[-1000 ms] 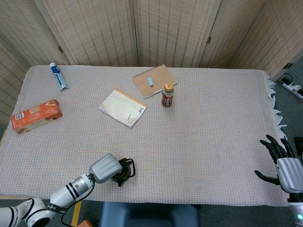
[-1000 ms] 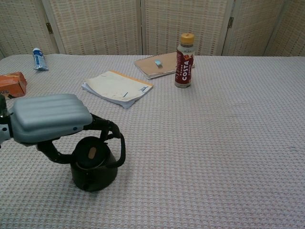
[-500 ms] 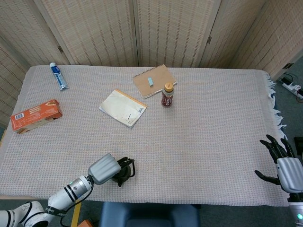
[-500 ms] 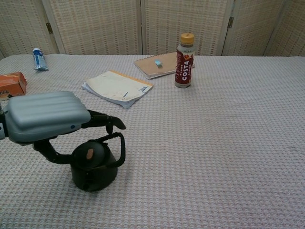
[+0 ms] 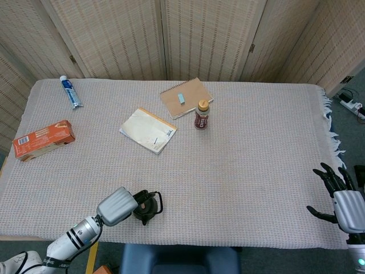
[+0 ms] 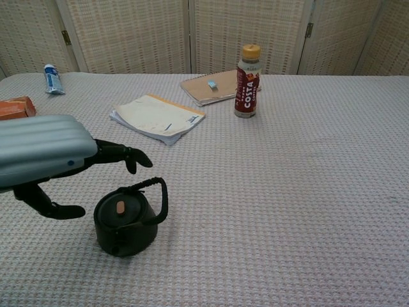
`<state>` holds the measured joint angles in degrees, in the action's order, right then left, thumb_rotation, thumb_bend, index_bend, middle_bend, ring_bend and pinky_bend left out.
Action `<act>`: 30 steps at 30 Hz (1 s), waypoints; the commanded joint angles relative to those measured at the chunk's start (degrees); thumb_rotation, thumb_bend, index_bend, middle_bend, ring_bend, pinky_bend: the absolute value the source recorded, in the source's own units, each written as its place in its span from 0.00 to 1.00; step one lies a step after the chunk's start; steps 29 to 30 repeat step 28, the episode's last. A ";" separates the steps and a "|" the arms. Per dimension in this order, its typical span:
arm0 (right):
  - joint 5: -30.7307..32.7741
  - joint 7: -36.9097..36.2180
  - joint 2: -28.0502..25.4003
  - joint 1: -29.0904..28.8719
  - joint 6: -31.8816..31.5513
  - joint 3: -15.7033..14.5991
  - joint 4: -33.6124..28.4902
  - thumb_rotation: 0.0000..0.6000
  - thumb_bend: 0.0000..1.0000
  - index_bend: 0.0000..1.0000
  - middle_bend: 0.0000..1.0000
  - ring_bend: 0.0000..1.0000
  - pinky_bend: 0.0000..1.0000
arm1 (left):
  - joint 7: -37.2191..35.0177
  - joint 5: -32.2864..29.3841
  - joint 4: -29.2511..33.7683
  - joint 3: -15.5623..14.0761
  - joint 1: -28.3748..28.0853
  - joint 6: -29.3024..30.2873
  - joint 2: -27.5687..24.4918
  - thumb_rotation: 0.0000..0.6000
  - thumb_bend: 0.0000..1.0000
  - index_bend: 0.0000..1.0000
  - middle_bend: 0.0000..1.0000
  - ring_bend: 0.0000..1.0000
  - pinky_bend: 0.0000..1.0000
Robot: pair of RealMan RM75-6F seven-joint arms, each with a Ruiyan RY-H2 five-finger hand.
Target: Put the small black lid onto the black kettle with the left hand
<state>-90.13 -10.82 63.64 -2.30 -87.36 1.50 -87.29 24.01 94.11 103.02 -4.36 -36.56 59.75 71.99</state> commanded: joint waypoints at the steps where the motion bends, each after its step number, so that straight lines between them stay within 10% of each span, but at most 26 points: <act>1: 0.00 0.04 -0.19 -0.12 0.25 -0.02 0.02 1.00 0.00 0.14 0.09 0.20 0.00 | -2.45 -2.00 -0.79 1.66 1.84 3.23 -0.84 1.00 0.23 0.15 0.24 0.69 0.87; 9: 0.29 -1.10 -0.30 -0.65 0.75 0.40 0.81 1.00 0.00 0.14 0.09 0.20 0.01 | -7.07 -11.59 -5.39 6.75 8.60 13.43 -2.48 1.00 0.23 0.23 0.25 0.42 0.55; 21: 1.35 -2.49 0.06 -1.49 2.16 0.91 1.99 1.00 0.00 0.14 0.09 0.18 0.02 | -4.99 -21.75 -6.50 7.04 19.03 22.09 -4.78 1.00 0.23 0.23 0.25 0.29 0.31; 30: 1.54 -1.15 0.45 -1.13 1.76 0.76 0.74 1.00 0.00 0.14 0.09 0.18 0.02 | -6.15 -18.21 -7.32 5.65 23.85 28.61 -3.45 1.00 0.23 0.22 0.25 0.29 0.28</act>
